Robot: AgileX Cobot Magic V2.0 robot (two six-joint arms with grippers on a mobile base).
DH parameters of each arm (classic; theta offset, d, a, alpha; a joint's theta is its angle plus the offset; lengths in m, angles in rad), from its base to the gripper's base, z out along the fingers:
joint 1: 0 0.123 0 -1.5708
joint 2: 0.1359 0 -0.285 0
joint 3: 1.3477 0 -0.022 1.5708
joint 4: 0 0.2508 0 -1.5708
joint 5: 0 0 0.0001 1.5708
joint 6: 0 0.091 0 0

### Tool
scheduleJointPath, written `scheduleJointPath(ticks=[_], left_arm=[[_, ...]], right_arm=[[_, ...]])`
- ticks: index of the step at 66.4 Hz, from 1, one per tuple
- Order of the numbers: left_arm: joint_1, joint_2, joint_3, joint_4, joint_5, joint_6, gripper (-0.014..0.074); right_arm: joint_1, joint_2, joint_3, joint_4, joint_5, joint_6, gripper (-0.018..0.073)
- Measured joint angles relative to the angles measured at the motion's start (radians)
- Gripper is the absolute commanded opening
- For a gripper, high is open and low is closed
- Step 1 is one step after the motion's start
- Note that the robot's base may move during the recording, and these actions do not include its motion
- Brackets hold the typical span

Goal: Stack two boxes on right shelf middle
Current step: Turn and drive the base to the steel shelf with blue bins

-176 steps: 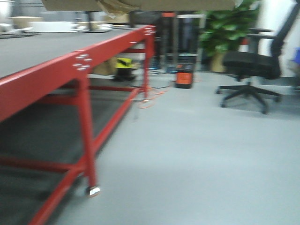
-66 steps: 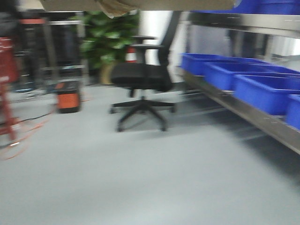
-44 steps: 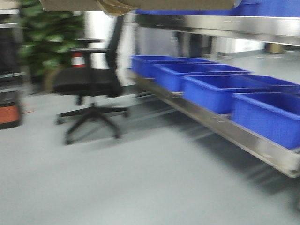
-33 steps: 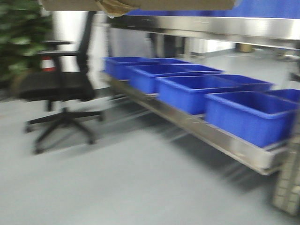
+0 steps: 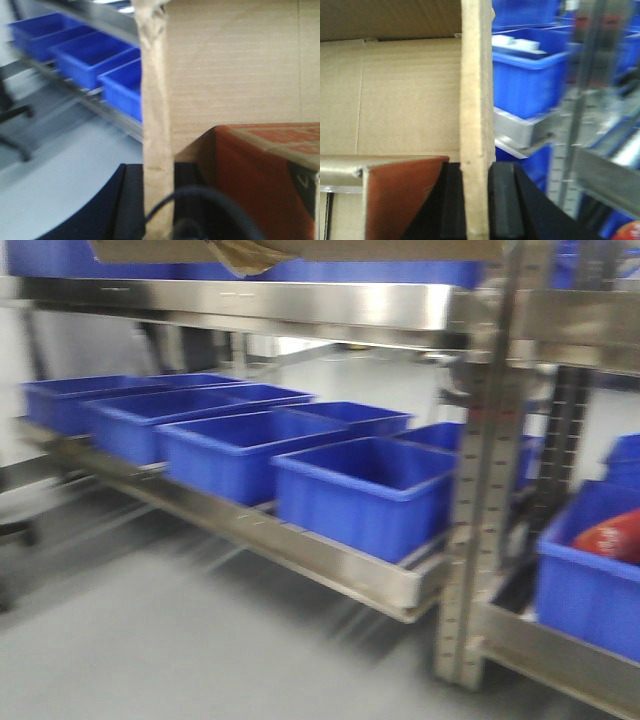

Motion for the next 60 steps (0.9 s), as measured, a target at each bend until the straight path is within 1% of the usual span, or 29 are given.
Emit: scheduleJointPath(ticks=[60], left_arm=[[0.000,0.000,0.000,0.000,0.002,0.000,-0.0111]], right_arm=[[0.000,0.000,0.000,0.000,0.000,0.000,-0.0168]])
